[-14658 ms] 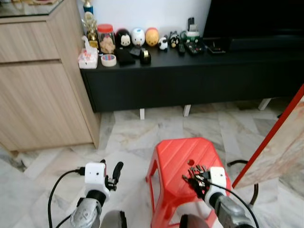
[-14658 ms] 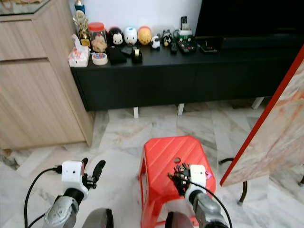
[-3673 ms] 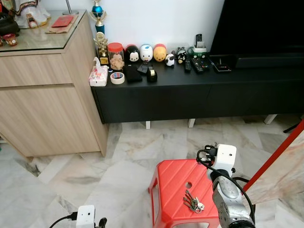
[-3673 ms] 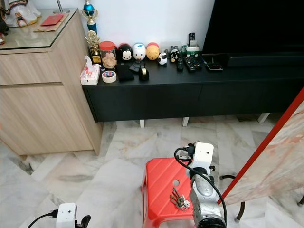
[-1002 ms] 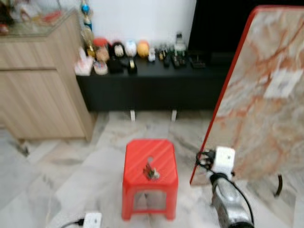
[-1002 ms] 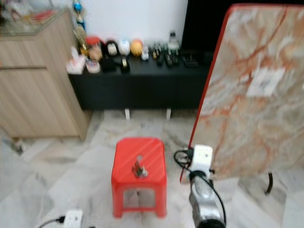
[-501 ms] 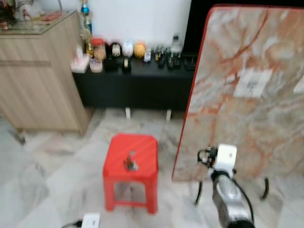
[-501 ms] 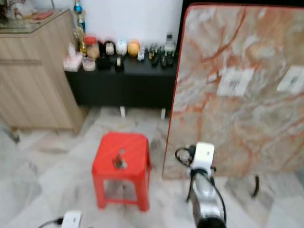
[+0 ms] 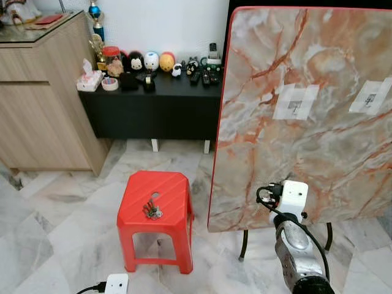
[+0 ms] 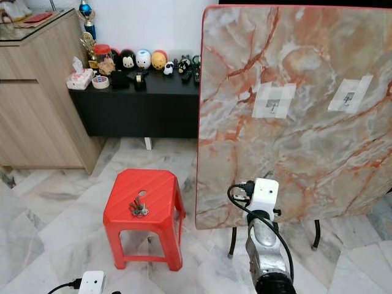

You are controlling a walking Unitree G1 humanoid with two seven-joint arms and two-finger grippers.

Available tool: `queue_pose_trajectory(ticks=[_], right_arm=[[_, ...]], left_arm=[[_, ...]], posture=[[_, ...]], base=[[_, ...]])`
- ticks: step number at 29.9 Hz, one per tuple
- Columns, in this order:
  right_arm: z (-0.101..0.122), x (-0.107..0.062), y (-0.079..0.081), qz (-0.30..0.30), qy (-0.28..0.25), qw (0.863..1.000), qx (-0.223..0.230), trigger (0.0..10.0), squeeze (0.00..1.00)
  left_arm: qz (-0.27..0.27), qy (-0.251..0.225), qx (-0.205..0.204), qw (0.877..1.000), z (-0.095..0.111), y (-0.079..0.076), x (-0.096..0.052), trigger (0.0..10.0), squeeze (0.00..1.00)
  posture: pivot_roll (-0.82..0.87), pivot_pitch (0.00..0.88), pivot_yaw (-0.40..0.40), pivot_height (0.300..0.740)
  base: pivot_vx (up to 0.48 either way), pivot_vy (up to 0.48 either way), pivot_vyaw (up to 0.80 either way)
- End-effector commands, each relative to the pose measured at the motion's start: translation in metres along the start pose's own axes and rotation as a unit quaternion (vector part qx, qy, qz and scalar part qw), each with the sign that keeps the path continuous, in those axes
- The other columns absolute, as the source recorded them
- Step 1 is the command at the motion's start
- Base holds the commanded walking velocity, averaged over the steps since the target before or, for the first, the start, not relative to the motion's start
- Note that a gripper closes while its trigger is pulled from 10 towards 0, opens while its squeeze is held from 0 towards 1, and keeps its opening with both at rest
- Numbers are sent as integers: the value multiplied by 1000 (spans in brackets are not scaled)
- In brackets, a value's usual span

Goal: Hang keys on a hook

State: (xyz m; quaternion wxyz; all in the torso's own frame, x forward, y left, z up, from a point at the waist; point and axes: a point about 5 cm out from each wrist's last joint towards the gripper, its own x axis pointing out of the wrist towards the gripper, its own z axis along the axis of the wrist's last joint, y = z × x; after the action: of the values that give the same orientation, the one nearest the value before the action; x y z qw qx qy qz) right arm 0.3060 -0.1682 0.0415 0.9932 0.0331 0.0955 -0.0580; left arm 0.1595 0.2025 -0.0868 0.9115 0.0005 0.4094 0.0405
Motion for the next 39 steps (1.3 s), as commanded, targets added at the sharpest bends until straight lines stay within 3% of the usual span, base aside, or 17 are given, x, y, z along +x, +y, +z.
queue_pose_trajectory(ticks=[1,13,22,39], right_arm=[[8,2,-2,-7,-20,1000,3,10000,0],[13,-20,-27,-74,-70,995,-13,10000,0],[14,-34,-29,-69,-76,995,-16,10000,0],[20,-30,-22,-77,-76,994,-4,10000,0]], left_arm=[[-1,4,-3,1000,-4,1,-1,10000,0],[4,24,-6,1000,-15,4,-5,10000,0],[0,23,-6,1000,-12,5,-4,10000,0],[-2,19,-2,1000,-9,10,-4,10000,0]], posture=[[40,0,-52,740],[40,0,-53,740],[33,0,-37,740],[29,0,-34,740]], base=[[0,0,0],[0,0,0],[0,0,0],[15,0,0]])
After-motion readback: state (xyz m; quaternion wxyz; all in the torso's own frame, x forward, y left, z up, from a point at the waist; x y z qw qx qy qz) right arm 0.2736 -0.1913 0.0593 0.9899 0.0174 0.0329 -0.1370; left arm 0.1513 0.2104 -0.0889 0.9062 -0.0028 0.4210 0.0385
